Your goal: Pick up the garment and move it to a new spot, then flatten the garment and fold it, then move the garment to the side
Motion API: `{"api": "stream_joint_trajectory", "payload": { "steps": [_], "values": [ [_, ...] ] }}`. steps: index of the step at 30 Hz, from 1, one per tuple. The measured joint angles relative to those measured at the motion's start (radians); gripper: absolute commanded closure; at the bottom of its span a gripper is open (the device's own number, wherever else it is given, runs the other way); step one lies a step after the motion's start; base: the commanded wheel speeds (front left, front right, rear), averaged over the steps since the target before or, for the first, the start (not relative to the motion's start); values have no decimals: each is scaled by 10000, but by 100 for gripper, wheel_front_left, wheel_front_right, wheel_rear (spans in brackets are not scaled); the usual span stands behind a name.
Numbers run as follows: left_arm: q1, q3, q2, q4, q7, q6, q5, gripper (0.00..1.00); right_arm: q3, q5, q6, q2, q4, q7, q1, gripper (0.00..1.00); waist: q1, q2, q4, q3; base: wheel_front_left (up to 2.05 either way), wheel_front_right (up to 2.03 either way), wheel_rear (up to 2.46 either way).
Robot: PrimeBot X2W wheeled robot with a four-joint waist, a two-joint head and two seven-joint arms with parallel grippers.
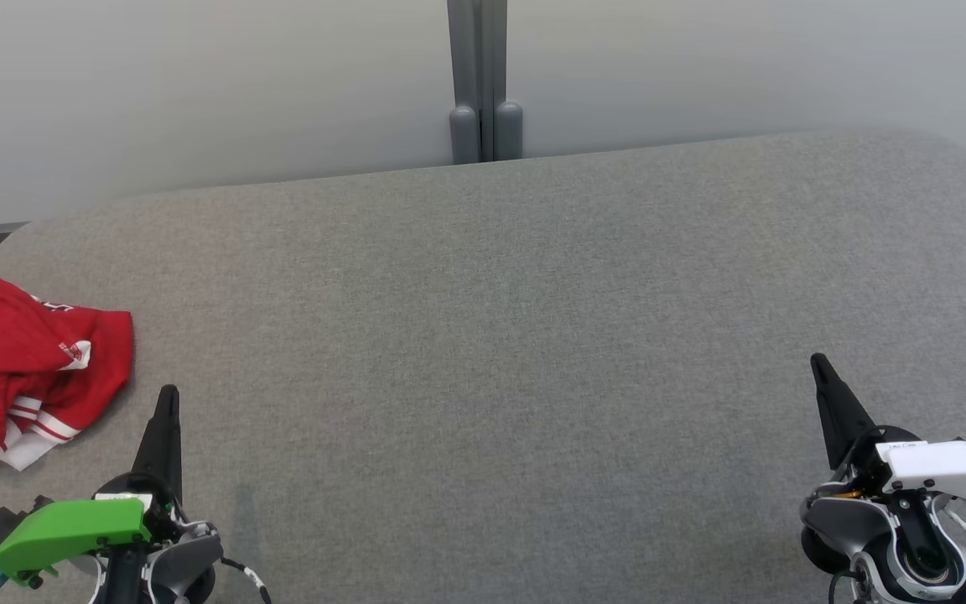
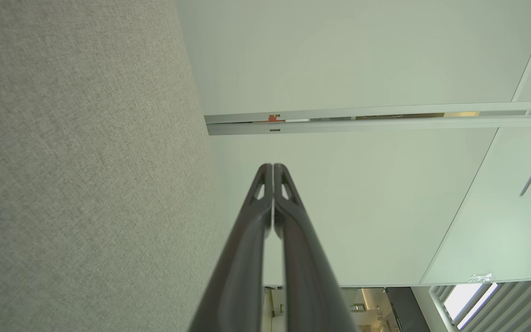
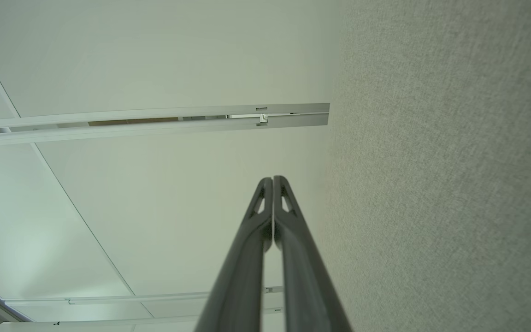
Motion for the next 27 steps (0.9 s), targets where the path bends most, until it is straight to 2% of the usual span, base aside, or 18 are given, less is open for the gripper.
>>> {"api": "stream_joint_trajectory", "payload": {
  "steps": [27],
  "values": [
    [-1, 0, 0, 0, 0, 0, 0, 100, 0, 0, 0, 0, 0, 0, 0, 100, 0, 0, 0, 0, 0, 0, 0]
  ]
}}
